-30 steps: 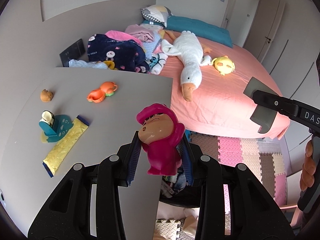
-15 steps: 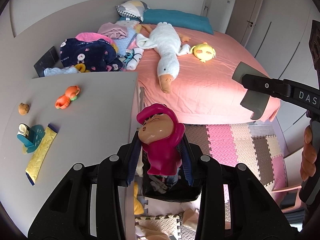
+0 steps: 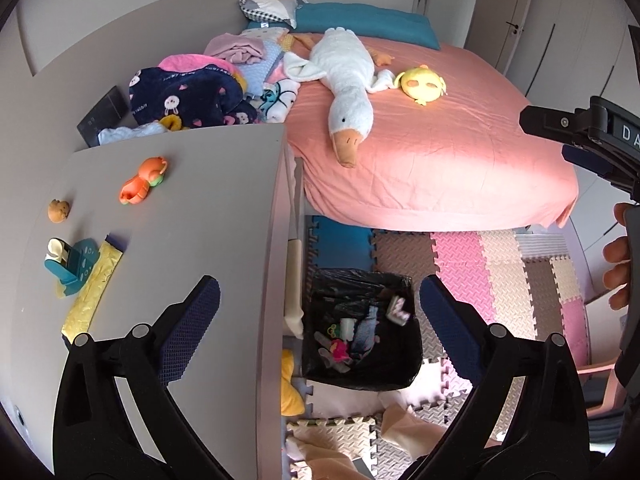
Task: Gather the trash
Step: 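Open both tools to drop the doll and grey piece into the bin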
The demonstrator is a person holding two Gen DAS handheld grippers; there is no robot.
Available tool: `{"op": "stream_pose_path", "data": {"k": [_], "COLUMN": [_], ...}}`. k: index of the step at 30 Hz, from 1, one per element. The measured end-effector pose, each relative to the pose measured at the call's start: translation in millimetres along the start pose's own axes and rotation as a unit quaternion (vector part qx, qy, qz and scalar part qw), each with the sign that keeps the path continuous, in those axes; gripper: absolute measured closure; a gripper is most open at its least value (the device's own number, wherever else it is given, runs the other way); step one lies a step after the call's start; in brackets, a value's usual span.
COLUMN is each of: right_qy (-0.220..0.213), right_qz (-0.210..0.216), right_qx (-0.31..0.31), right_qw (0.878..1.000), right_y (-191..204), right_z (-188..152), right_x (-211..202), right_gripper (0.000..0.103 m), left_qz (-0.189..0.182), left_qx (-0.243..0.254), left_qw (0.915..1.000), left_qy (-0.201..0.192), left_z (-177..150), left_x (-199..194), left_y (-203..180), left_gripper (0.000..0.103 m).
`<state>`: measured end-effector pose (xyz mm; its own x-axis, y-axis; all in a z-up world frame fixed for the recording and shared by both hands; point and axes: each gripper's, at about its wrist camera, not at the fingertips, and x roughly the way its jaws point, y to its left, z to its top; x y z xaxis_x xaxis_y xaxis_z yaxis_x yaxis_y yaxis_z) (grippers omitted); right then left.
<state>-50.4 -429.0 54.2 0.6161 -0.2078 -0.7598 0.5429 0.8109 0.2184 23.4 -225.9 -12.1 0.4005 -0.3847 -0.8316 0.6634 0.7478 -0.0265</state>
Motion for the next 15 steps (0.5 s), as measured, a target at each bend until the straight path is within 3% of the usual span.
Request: {"op": "stream_pose_path", "data": {"k": [15], "right_qy": [0.006], "right_qz": [0.016], "right_qx": [-0.011], "right_qw": [1.000], "right_y": [20], "right_z": [-4], "right_x": [8], "right_gripper": [0.002], "left_qz": [0.020], "left_qx": [-0.026], "left_qw": [0.9994], "left_qy": [-0.008], "left_z": [-10], "left_x": [-9], "left_y": [31], "left_gripper": [0.006]}}
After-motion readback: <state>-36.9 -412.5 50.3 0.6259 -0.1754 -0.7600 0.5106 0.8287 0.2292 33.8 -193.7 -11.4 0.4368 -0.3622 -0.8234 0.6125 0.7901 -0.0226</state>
